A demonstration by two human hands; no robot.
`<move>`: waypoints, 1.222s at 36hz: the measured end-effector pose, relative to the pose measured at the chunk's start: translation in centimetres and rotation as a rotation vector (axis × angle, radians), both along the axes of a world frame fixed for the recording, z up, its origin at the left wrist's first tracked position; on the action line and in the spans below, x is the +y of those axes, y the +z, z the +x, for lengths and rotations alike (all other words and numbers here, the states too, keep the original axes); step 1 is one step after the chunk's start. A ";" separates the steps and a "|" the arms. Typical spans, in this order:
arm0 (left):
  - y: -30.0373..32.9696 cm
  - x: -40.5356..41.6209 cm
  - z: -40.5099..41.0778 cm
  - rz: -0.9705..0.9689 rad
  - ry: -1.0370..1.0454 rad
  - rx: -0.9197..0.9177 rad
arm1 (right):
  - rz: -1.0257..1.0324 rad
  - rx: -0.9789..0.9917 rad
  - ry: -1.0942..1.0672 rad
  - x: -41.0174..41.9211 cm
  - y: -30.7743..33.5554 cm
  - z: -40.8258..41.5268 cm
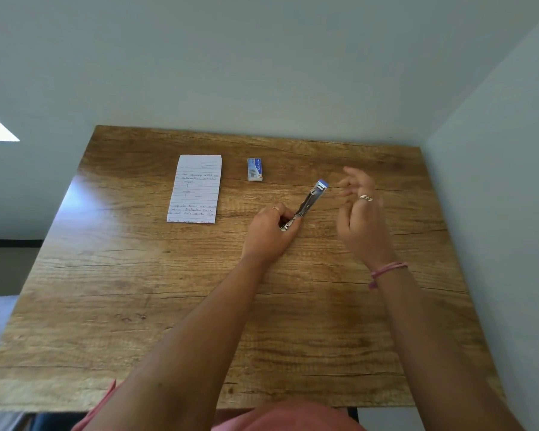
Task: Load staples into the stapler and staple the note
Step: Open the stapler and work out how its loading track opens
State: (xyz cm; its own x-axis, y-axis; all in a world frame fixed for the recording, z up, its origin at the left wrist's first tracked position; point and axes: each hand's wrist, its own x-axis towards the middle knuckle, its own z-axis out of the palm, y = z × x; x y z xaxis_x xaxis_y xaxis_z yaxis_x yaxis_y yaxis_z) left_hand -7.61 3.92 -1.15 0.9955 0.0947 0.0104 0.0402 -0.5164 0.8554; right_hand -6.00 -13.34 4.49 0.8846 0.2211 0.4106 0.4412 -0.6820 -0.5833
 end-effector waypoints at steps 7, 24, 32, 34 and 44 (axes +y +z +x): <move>0.0 0.0 0.0 0.014 -0.001 0.003 | -0.291 0.060 -0.015 -0.1 -0.4 0.0; 0.2 0.1 0.0 0.016 -0.035 -0.020 | 0.396 0.462 -0.229 2.1 -1.8 0.9; 0.1 0.1 -0.1 0.060 -0.056 -0.075 | 0.580 0.547 -0.352 3.6 -2.0 1.5; 0.1 0.1 -0.1 0.069 -0.058 -0.080 | 0.583 0.544 -0.360 3.9 -1.9 1.6; 0.0 0.0 -0.1 0.114 -0.062 -0.083 | 0.626 0.457 -0.482 6.3 -2.5 1.8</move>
State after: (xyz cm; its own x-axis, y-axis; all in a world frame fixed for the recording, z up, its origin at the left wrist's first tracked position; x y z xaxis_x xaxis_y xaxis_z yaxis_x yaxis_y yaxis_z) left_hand -7.68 3.94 -1.14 0.9946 0.0270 0.1002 -0.0631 -0.6093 0.7904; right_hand -4.19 -7.09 2.04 0.9294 -0.3600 -0.0816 -0.1742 -0.2327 -0.9568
